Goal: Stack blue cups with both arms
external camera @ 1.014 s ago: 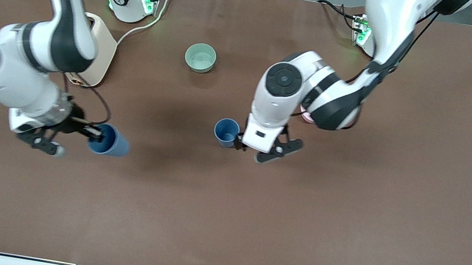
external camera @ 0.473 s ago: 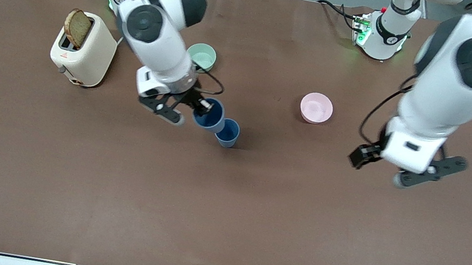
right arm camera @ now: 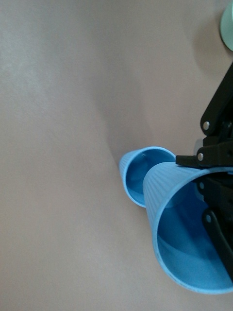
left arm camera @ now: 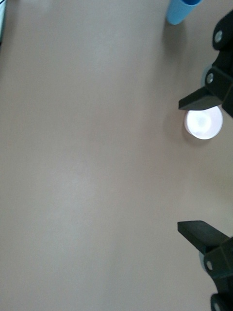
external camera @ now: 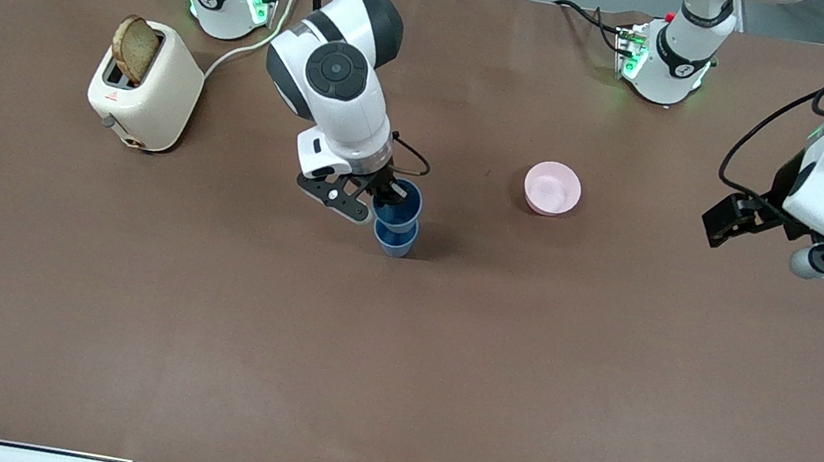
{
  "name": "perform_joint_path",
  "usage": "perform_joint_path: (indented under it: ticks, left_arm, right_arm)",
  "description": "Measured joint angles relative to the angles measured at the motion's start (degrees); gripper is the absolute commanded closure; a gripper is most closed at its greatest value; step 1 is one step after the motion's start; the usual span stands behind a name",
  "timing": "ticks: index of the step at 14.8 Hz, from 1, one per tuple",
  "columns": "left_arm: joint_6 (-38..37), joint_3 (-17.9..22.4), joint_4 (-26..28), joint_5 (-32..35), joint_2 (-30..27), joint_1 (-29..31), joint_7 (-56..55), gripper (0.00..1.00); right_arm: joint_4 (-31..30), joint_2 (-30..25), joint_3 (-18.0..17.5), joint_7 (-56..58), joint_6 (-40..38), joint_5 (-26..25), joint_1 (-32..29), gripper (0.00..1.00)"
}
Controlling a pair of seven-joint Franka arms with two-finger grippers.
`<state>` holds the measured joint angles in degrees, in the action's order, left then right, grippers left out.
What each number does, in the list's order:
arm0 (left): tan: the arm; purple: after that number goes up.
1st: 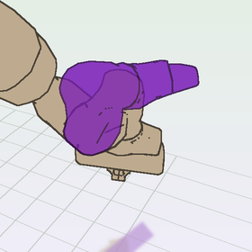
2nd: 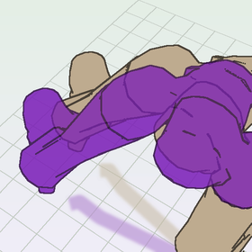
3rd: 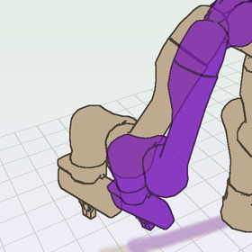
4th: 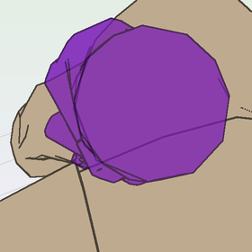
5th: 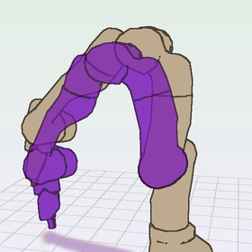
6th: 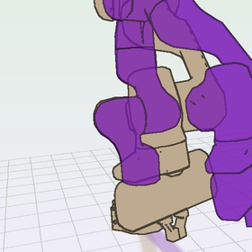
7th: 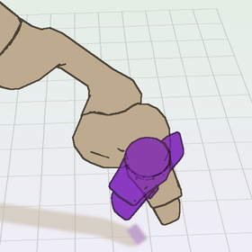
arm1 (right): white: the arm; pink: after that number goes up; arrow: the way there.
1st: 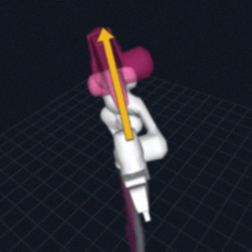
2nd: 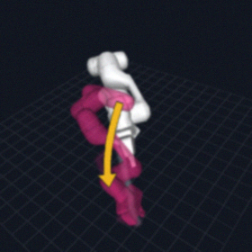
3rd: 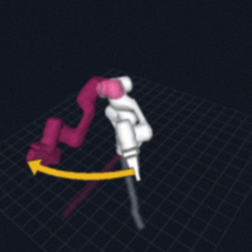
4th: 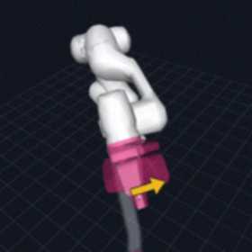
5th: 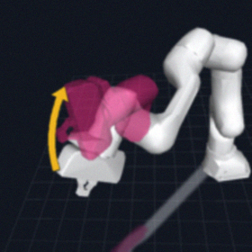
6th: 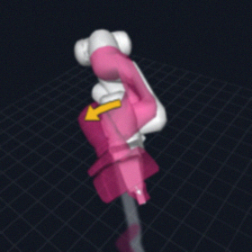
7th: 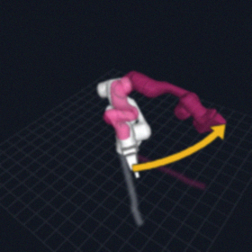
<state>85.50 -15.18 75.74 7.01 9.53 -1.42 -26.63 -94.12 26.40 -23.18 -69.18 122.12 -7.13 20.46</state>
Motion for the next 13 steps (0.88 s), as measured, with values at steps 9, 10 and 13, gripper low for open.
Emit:
perform_joint_path:
  ticks: [9,10,13]
  left_arm:
    - [-0.1,8.6,9.8,-5.1,-10.9,0.0,16.0,0.0]
    - [-0.1,9.0,10.5,-5.1,-11.4,0.0,16.6,0.0]
    - [0.0,9.1,11.7,-5.1,-11.8,0.0,16.7,0.0]
  right_arm:
    - [0.1,1.4,-0.1,0.0,1.1,-1.2,0.1,0.99]
    - [0.1,1.5,-0.1,0.0,1.1,-1.6,0.1,0.99]
    - [0.1,2.2,-0.1,0.0,1.2,-2.1,0.2,0.99]
